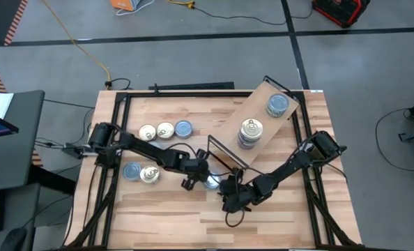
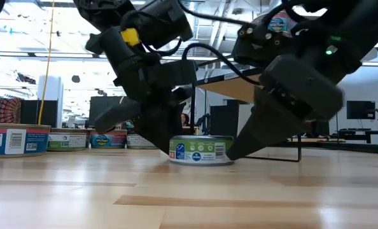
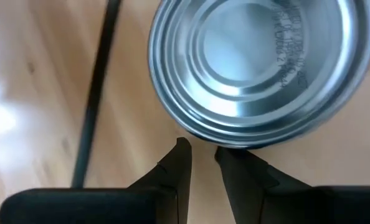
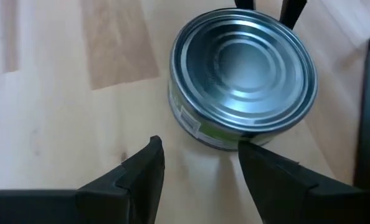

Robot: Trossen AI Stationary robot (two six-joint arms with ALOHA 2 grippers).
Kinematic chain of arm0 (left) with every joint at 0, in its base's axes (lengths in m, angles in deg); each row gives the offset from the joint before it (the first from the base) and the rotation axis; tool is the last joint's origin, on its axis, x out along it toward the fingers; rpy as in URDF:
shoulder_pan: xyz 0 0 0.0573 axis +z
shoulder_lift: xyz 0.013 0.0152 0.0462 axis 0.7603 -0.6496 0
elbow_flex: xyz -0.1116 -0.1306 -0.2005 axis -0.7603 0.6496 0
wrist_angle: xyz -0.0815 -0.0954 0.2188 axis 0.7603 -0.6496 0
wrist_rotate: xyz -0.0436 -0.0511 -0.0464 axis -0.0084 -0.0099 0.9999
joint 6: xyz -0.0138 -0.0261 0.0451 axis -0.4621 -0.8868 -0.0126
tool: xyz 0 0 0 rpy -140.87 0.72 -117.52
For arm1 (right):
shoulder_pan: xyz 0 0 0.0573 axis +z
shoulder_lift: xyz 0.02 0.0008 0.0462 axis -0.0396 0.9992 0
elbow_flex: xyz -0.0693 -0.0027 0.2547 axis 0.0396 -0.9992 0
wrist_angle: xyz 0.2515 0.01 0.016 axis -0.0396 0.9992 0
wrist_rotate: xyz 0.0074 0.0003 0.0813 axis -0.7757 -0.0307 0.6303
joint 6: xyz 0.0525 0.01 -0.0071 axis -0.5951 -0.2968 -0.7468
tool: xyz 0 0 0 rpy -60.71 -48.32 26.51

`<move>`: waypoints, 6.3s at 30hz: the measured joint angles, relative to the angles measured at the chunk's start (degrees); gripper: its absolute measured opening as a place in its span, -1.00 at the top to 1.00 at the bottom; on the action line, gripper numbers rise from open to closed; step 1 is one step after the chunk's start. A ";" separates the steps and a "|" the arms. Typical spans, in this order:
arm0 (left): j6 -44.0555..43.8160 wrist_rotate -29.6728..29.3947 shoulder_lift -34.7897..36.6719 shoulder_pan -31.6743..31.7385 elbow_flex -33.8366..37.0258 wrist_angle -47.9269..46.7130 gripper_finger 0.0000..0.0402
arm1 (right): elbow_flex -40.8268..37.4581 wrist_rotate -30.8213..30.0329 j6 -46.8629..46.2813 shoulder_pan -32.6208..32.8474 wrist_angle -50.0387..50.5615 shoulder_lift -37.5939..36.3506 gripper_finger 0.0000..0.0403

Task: Stack canned seafood by type on shelf
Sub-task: Stack the green tuna can on the shelf

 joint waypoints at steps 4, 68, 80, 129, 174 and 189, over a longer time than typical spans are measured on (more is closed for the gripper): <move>-2.53 -1.06 0.00 -1.44 0.04 0.52 0.60 | 0.82 -1.16 1.62 0.03 0.57 0.00 -0.23; -21.36 2.50 12.61 -5.09 -0.20 -7.57 0.63 | 7.96 -12.74 -6.05 3.65 13.83 -7.61 -0.27; -27.67 0.37 12.61 -5.72 -0.11 -7.89 0.03 | 7.96 -9.91 -10.05 6.11 14.66 -6.66 -0.56; 0.04 17.95 15.69 6.23 7.85 2.29 -0.17 | 17.90 -31.22 -22.79 8.00 24.06 9.73 -0.50; -16.69 16.22 26.25 3.92 21.86 42.60 -0.17 | 18.54 -36.28 33.74 6.87 24.09 -28.17 0.19; -15.19 9.60 26.23 3.92 21.86 37.18 -0.17 | 18.56 -33.42 32.31 -17.05 58.86 -45.91 0.18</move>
